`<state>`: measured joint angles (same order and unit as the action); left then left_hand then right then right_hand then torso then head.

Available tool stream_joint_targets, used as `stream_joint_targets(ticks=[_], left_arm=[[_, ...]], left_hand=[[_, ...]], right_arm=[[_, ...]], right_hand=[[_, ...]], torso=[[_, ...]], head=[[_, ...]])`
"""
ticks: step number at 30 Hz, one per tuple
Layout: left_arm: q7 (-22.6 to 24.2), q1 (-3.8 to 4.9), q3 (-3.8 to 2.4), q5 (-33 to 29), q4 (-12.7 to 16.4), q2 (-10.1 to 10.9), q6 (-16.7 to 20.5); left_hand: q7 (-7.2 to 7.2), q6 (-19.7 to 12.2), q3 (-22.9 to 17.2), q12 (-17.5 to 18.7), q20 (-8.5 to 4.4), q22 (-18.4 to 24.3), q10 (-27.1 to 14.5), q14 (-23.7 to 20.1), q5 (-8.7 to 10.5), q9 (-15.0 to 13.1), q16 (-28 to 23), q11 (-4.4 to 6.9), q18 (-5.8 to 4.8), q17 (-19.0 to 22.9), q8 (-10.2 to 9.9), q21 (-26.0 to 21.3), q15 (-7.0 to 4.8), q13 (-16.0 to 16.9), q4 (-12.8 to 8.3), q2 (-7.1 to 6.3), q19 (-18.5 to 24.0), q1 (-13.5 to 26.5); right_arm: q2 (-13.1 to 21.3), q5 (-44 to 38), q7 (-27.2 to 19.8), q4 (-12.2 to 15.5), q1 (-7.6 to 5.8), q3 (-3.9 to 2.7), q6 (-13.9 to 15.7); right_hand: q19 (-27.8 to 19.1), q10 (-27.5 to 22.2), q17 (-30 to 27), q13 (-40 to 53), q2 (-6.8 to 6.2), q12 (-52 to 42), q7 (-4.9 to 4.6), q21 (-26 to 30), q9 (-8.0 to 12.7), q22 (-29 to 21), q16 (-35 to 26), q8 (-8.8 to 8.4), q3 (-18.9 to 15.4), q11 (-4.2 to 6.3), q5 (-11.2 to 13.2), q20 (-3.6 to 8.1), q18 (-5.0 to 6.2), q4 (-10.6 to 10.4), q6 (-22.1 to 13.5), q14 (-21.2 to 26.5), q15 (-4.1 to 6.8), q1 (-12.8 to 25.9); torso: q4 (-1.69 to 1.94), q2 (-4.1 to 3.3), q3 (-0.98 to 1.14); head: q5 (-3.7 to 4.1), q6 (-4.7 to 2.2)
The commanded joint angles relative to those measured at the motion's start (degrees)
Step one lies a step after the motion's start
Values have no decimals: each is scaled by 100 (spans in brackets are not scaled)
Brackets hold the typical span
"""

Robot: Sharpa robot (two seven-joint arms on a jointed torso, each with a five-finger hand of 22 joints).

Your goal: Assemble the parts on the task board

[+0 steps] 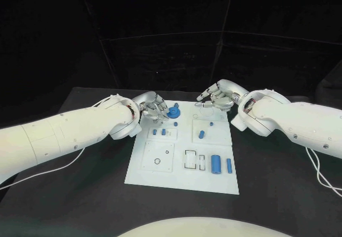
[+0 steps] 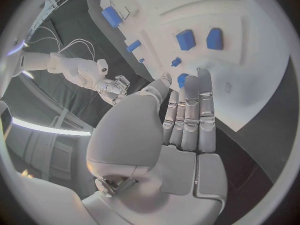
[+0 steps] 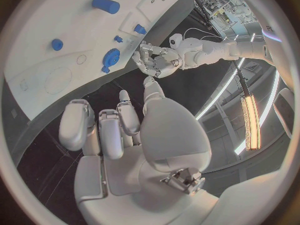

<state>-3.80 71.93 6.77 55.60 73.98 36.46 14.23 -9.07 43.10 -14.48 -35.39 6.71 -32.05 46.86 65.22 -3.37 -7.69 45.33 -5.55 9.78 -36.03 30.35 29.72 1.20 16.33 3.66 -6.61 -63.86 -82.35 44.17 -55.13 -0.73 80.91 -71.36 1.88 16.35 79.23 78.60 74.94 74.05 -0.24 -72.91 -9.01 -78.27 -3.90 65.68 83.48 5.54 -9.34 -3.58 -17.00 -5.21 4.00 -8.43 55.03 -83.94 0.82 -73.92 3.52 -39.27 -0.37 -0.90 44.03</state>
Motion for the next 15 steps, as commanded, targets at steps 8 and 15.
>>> stream_joint_targets(ticks=[8, 15], left_arm=[[924, -5, 30, 1949, -483, -518, -41], [813, -12, 74, 2265, -755, -799, -330]], left_hand=[[91, 696, -344, 802, -110, -126, 440, 1342, -13, 409, 1662, 48, 61, -1335, -901, 413, -114, -882, -357, -177, -983, 108], [100, 891, -429, 984, -108, -558, 505, 1674, -16, 401, 2602, 38, 14, -2298, -1235, 911, -108, -1148, -457, -223, -1269, 286]], right_arm=[[-32, -7, -31, -3, -11, -3, 30], [-52, -7, -29, -6, -11, -3, 30]], right_hand=[[-10, -40, 252, -6, 63, 29, 50, 35, -5, -6, -38, 34, -50, 3, -99, 4, 79, 3, -10, -336, 6, -18], [-10, -40, 252, -6, 63, 29, 50, 35, -5, -6, -38, 34, -50, 3, -99, 4, 79, 3, -10, -336, 6, -18]], torso=[[-21, -24, -1], [-20, -22, 3]], head=[[13, -41], [16, -39]])
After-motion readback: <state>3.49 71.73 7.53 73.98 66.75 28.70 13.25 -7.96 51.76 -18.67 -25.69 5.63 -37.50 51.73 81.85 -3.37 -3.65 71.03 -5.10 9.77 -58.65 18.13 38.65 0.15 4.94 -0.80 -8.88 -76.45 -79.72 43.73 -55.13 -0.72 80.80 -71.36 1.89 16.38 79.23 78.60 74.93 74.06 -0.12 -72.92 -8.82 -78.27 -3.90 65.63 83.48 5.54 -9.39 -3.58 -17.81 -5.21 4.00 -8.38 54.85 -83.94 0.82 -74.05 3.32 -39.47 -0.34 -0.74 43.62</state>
